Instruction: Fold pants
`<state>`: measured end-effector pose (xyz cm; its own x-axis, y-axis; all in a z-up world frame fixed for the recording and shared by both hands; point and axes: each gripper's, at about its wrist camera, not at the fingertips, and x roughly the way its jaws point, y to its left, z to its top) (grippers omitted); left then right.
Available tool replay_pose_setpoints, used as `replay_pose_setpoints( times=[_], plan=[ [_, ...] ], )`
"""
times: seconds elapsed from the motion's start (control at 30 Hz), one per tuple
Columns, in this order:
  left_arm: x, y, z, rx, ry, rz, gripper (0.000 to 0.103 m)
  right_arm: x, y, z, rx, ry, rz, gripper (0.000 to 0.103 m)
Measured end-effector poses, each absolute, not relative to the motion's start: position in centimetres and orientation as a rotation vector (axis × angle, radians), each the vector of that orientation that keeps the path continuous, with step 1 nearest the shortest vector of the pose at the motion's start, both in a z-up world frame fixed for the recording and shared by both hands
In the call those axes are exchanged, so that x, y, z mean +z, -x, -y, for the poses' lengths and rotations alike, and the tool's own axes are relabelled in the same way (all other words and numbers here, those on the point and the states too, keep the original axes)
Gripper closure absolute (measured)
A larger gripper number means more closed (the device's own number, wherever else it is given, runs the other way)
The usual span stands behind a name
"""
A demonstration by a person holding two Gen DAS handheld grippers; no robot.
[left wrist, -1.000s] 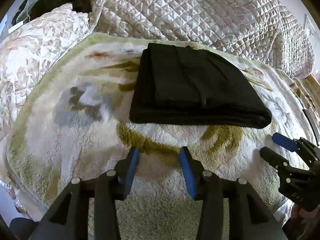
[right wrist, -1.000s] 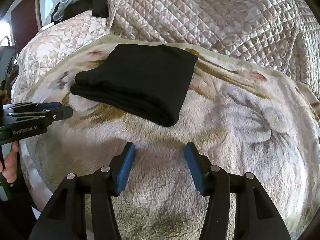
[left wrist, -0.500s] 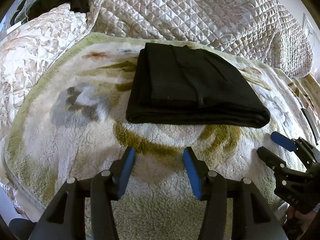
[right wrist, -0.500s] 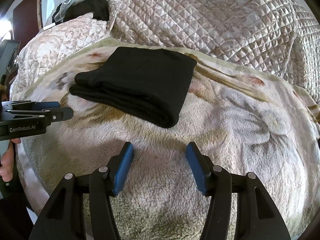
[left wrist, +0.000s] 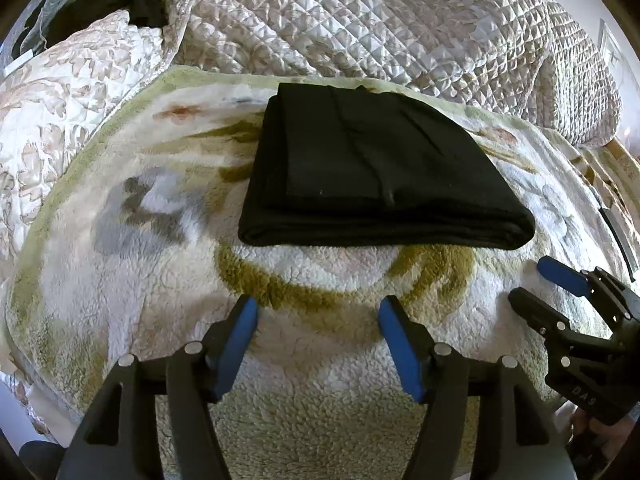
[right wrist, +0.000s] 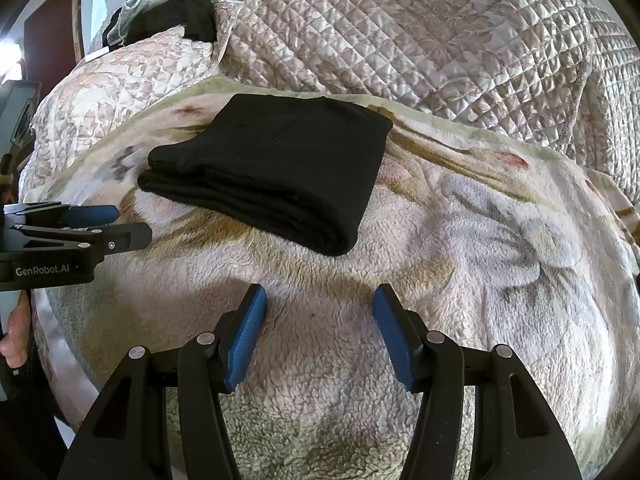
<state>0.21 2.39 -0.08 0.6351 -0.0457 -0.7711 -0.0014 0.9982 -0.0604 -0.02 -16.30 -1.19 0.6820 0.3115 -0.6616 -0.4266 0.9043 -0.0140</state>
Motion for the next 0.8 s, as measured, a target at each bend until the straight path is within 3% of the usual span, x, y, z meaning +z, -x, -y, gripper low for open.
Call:
replay_pose_setpoints(
  times=[0.8],
  plan=[
    [-0.25, -0.40, -2.48, -0.023, 0.064, -0.891, 0.033, -1.21, 0.00, 16.32, 0.419, 0.171, -0.711, 0.046]
  ],
)
